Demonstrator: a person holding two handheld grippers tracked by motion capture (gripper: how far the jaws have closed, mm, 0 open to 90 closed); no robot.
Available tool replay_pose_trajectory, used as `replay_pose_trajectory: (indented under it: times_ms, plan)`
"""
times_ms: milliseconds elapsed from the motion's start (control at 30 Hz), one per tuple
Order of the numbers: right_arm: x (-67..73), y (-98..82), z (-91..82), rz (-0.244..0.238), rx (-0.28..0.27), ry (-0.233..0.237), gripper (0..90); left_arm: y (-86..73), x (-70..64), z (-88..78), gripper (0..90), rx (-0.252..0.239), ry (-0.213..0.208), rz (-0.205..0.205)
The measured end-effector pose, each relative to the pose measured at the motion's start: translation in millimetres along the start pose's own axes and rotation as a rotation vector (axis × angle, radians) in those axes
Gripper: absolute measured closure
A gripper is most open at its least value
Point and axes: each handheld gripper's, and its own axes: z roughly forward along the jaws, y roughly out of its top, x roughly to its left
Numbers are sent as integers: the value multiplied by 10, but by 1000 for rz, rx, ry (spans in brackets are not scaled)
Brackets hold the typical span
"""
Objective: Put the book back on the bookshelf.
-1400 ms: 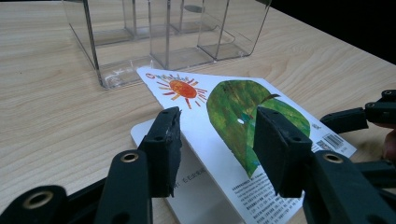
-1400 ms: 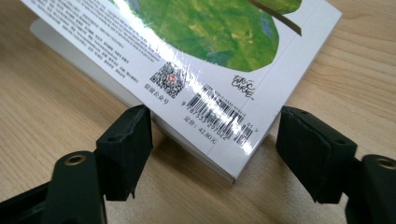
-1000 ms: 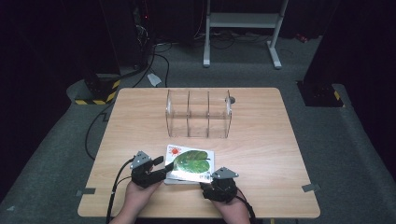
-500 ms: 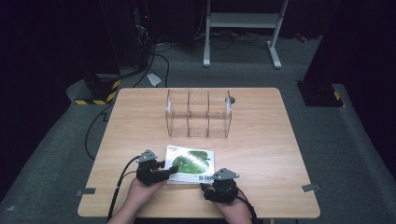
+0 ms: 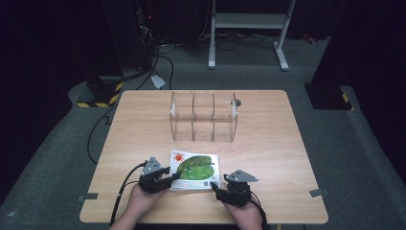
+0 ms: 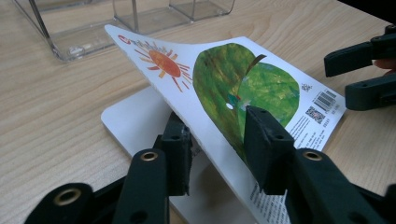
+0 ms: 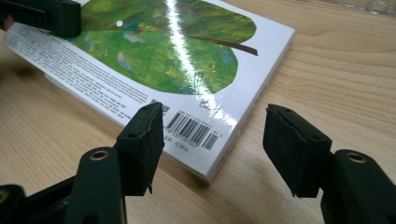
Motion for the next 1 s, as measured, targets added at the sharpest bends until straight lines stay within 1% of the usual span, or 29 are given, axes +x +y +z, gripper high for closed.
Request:
replay_pose_trajectory:
  times_ms: [67,100,200,233,267,367,400,467,500,533,600,633,667,800,900,967,1000]
  plan:
    - [-9,-6,5,5,-14,-7,374,5,-4,-19,639,-14,-6,9]
    - [-17,-8,9,-2,-25,-10,379,6,-7,-23,642,-19,-6,11]
    - [-7,-11,12,-5,-50,-17,398,7,-15,-30,651,-21,-8,10]
    - [-7,-11,12,-5,-50,-17,398,7,-15,-30,652,-21,-8,10]
    - [-2,-14,20,-20,-64,-10,398,8,-16,-34,655,-23,-8,14]
    - [1,-3,32,-16,-44,-7,392,24,-30,-56,655,-36,-12,24]
    - [-6,11,32,-23,-41,-13,378,27,-34,-62,656,-38,-12,28]
    - [-19,41,32,10,-19,-20,318,35,-43,-75,656,-48,-14,29]
    - [-37,61,32,36,-11,-6,315,35,-43,-75,656,-48,-14,29]
    - [-52,79,28,50,-17,1,315,43,-56,-86,656,-56,-12,42]
    - [-62,101,17,54,-16,0,309,48,-67,-98,657,-60,-9,57]
    - [-62,101,17,54,-16,0,309,48,-67,-98,656,-60,-9,57]
    - [-72,135,4,78,-14,8,320,54,-87,-110,657,-71,-8,72]
    - [-75,197,-8,63,-18,1,328,63,-109,-128,657,-77,-7,94]
    - [-65,267,16,32,-13,-5,330,68,-125,-142,658,-86,-7,117]
    - [-55,270,61,10,-15,-20,326,66,-146,-160,666,-98,-13,129]
    - [-55,270,61,10,-15,-20,326,66,-146,-160,668,-98,-13,129]
